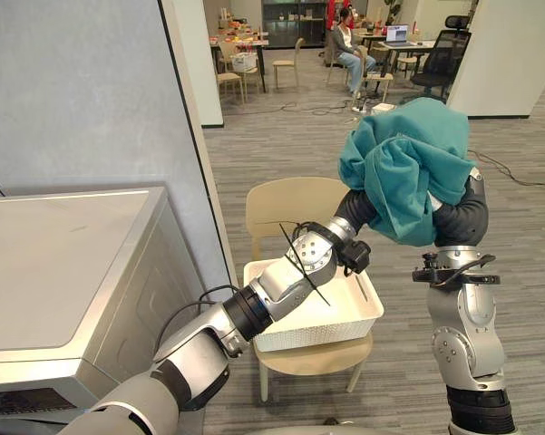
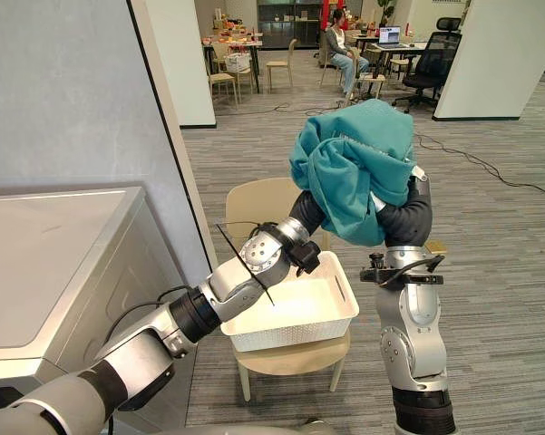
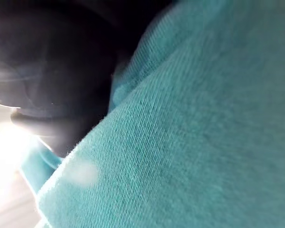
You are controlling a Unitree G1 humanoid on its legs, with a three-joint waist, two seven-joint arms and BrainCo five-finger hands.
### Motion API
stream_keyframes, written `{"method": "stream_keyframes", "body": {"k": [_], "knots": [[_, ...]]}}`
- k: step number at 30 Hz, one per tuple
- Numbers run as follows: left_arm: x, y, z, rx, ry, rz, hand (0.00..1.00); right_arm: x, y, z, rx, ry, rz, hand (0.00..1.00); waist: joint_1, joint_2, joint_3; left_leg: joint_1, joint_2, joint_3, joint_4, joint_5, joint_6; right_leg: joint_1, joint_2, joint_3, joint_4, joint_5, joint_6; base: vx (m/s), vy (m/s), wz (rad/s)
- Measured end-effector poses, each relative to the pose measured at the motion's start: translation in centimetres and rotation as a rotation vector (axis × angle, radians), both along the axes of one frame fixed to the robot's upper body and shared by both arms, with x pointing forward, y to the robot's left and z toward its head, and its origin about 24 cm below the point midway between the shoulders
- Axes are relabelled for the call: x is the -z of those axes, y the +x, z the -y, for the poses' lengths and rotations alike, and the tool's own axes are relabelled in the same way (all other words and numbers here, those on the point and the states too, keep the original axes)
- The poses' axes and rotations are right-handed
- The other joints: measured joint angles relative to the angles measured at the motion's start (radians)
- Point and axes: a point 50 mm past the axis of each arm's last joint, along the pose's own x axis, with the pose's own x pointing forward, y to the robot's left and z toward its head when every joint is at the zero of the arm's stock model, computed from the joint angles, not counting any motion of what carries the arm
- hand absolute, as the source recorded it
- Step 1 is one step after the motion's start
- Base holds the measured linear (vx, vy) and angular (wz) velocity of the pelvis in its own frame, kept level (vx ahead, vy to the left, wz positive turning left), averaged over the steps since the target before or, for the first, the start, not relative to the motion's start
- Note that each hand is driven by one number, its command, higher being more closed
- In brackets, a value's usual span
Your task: Pick up the laundry basket with both hands and put the clothes into the washing machine.
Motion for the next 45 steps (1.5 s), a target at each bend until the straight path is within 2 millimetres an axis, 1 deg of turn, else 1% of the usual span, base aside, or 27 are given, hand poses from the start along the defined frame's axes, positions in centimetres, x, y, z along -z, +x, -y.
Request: {"method": "stream_keyframes", "body": {"k": [2,7,10,12,14,16,17,18,19,21,22,23,27,28,31,32,33,34,35,37,38,39,40,42,43,44,45], "knots": [[-0.1,0.1,-0.1,-0.003,-0.003,0.0,1.0,0.1,-0.1,-0.1,-0.004,-0.001,-0.002,0.0,0.001,-0.001,0.001,0.0,0.0,0.0,0.0,0.0,0.0,0.0,0.0,0.0,0.0,0.0,0.0,0.0,0.0,0.0],[-0.4,0.0,-0.1,0.001,-0.012,0.008,1.0,0.5,-1.8,0.2,-0.061,-0.007,-0.016,0.0,-0.001,-0.005,0.004,-0.001,0.0,-0.003,-0.001,-0.001,0.0,0.0,0.0,-0.003,0.004,-0.005,0.001,0.0,0.0,0.0],[-0.4,0.0,0.0,0.014,-0.018,0.003,1.0,0.9,-3.1,1.2,-0.045,-0.019,-0.028,0.0,-0.002,-0.007,0.007,0.001,0.0,-0.005,-0.001,-0.003,0.0,-0.003,0.0,-0.005,0.016,-0.015,0.001,0.0,0.0,0.0],[-0.4,0.1,-0.2,0.002,-0.026,0.0,1.0,0.9,-3.9,2.1,-0.012,-0.032,-0.029,0.0,-0.006,-0.003,0.009,0.0,0.0,-0.004,-0.002,-0.007,0.0,-0.004,0.0,-0.004,0.019,-0.018,0.0,-0.01,-0.007,-0.02],[-0.1,0.6,-1.5,-0.056,-0.068,-0.026,1.0,1.1,-4.5,3.0,0.037,-0.025,-0.034,0.0,-0.026,0.002,0.009,-0.002,0.0,0.001,-0.002,-0.012,0.0,-0.018,0.001,-0.001,0.036,-0.029,0.003,-0.01,-0.019,-0.06],[0.7,1.5,-3.6,-0.149,-0.119,-0.08,1.0,1.8,-5.9,5.2,0.155,0.022,-0.062,0.0,-0.041,0.01,0.01,-0.002,0.0,0.009,-0.003,-0.019,-0.006,-0.03,0.004,0.004,0.053,-0.039,0.001,0.0,-0.021,-0.08],[1.0,1.8,-4.3,-0.179,-0.125,-0.089,1.0,2.0,-6.3,5.8,0.188,0.03,-0.072,0.0,-0.046,0.013,0.011,-0.002,0.001,0.013,-0.003,-0.02,-0.007,-0.032,0.005,0.006,0.055,-0.039,0.001,0.01,-0.019,-0.15],[1.5,2.2,-5.8,-0.237,-0.143,-0.11,1.0,2.3,-7.0,6.7,0.245,0.037,-0.091,0.0,-0.053,0.02,0.013,-0.001,0.002,0.021,-0.003,-0.022,-0.008,-0.037,0.009,0.014,0.057,-0.039,0.001,0.01,-0.014,-0.17],[1.7,2.4,-6.5,-0.264,-0.152,-0.117,1.0,2.4,-7.4,7.1,0.27,0.037,-0.098,0.0,-0.054,0.025,0.016,0.0,0.003,0.027,-0.002,-0.022,-0.007,-0.04,0.012,0.02,0.057,-0.039,0.0,0.01,-0.019,-0.27],[1.7,2.4,-9.8,-0.383,-0.202,-0.107,1.0,2.5,-9.0,8.3,0.356,0.041,-0.109,0.0,-0.061,0.039,0.025,-0.003,0.004,0.041,-0.001,-0.023,-0.007,-0.056,0.018,0.034,0.065,-0.039,0.001,0.02,-0.021,-0.19],[1.7,2.3,-10.5,-0.407,-0.216,-0.102,1.0,2.5,-9.2,8.6,0.375,0.041,-0.112,0.0,-0.065,0.041,0.027,-0.003,0.004,0.041,-0.001,-0.023,-0.007,-0.057,0.018,0.034,0.064,-0.039,0.001,0.03,-0.026,-0.03],[1.7,1.9,-12.3,-0.473,-0.242,-0.08,1.0,2.6,-9.8,9.2,0.416,0.046,-0.116,0.0,-0.076,0.045,0.029,-0.002,0.006,0.042,-0.001,-0.023,-0.007,-0.057,0.02,0.034,0.065,-0.038,0.003,0.03,-0.02,-0.01],[1.7,0.4,-15.6,-0.595,-0.305,-0.045,1.0,3.1,-11.0,10.0,0.499,0.078,-0.128,0.0,-0.08,0.049,0.03,-0.001,0.006,0.045,-0.001,-0.023,-0.008,-0.062,0.022,0.035,0.065,-0.038,0.003,0.01,-0.006,0.0],[2.0,-0.4,-16.7,-0.638,-0.312,-0.031,1.0,3.6,-11.5,10.2,0.531,0.082,-0.151,0.0,-0.079,0.053,0.033,-0.002,0.007,0.045,-0.001,-0.024,-0.008,-0.062,0.022,0.035,0.065,-0.038,0.002,0.0,0.0,0.0],[3.5,-2.0,-18.1,-0.699,-0.289,-0.053,1.0,4.5,-12.5,10.4,0.578,0.105,-0.192,0.0,-0.078,0.058,0.037,-0.006,0.008,0.044,-0.002,-0.025,-0.008,-0.061,0.022,0.033,0.066,-0.045,-0.003,-0.01,-0.008,0.01],[4.7,-3.0,-18.7,-0.719,-0.272,-0.082,1.0,5.3,-12.9,10.4,0.597,0.127,-0.228,0.0,-0.078,0.061,0.039,-0.006,0.009,0.042,-0.002,-0.026,-0.008,-0.061,0.021,0.03,0.068,-0.048,-0.003,0.0,-0.021,0.05],[5.3,-3.4,-18.9,-0.727,-0.265,-0.101,1.0,5.9,-13.2,10.4,0.611,0.137,-0.256,0.0,-0.077,0.061,0.04,-0.006,0.01,0.041,-0.002,-0.026,-0.008,-0.061,0.021,0.029,0.07,-0.05,-0.002,0.0,-0.043,0.12],[6.9,-4.6,-19.1,-0.74,-0.248,-0.159,1.0,7.7,-13.9,10.5,0.645,0.175,-0.337,0.0,-0.074,0.064,0.041,-0.006,0.015,0.033,-0.002,-0.026,-0.008,-0.061,0.02,0.022,0.083,-0.06,-0.002,0.0,-0.039,0.15],[7.6,-5.1,-19.2,-0.741,-0.243,-0.187,1.0,8.6,-14.3,10.4,0.661,0.191,-0.375,0.0,-0.074,0.065,0.042,-0.006,0.015,0.029,-0.002,-0.027,-0.008,-0.06,0.018,0.016,0.088,-0.064,-0.002,0.0,-0.043,0.22],[10.3,-7.1,-19.0,-0.744,-0.245,-0.31,1.0,12.0,-15.3,10.0,0.7,0.282,-0.529,0.0,-0.063,0.072,0.045,-0.006,0.018,0.023,-0.001,-0.028,-0.007,-0.054,0.014,-0.002,0.101,-0.077,-0.004,0.0,-0.021,0.22],[10.8,-7.6,-18.9,-0.741,-0.246,-0.34,1.0,12.9,-15.6,9.9,0.707,0.296,-0.573,0.0,-0.055,0.073,0.046,-0.006,0.019,0.022,-0.001,-0.028,-0.007,-0.054,0.014,-0.004,0.104,-0.08,-0.004,0.0,-0.018,0.2],[11.7,-8.4,-18.6,-0.732,-0.237,-0.387,1.0,14.4,-16.0,9.7,0.712,0.323,-0.647,0.0,-0.043,0.074,0.047,-0.007,0.019,0.014,0.0,-0.028,-0.007,-0.051,0.011,-0.015,0.109,-0.085,-0.003,0.0,-0.017,0.2],[12.2,-8.8,-18.5,-0.73,-0.233,-0.41,1.0,15.1,-16.2,9.6,0.713,0.338,-0.679,0.0,-0.04,0.074,0.047,-0.008,0.02,0.01,0.0,-0.028,-0.006,-0.049,0.008,-0.023,0.113,-0.089,-0.003,0.01,-0.024,0.35],[13.8,-10.2,-18.4,-0.739,-0.233,-0.497,1.0,17.7,-17.1,9.4,0.746,0.36,-0.809,0.0,-0.018,0.075,0.048,-0.009,0.024,-0.018,0.008,-0.03,-0.007,-0.03,0.001,-0.057,0.123,-0.102,-0.005,0.02,-0.032,0.41],[14.2,-10.6,-18.5,-0.747,-0.232,-0.52,1.0,18.4,-17.4,9.3,0.752,0.368,-0.844,0.0,-0.015,0.075,0.048,-0.009,0.026,-0.024,0.013,-0.031,-0.007,-0.026,0.0,-0.064,0.126,-0.103,-0.003,0.02,-0.037,0.34],[15.1,-11.5,-18.5,-0.757,-0.241,-0.575,1.0,19.9,-18.0,9.0,0.762,0.393,-0.917,0.0,0.007,0.075,0.049,-0.011,0.033,-0.031,0.024,-0.037,-0.01,-0.019,0.001,-0.076,0.131,-0.11,-0.004,0.01,-0.041,0.29],[16.1,-12.2,-18.6,-0.759,-0.241,-0.628,1.0,21.4,-18.7,8.5,0.761,0.415,-0.99,0.0,0.016,0.074,0.049,-0.016,0.037,-0.041,0.032,-0.042,-0.012,-0.018,0.0,-0.087,0.141,-0.12,-0.005,0.0,-0.034,0.28]]}}
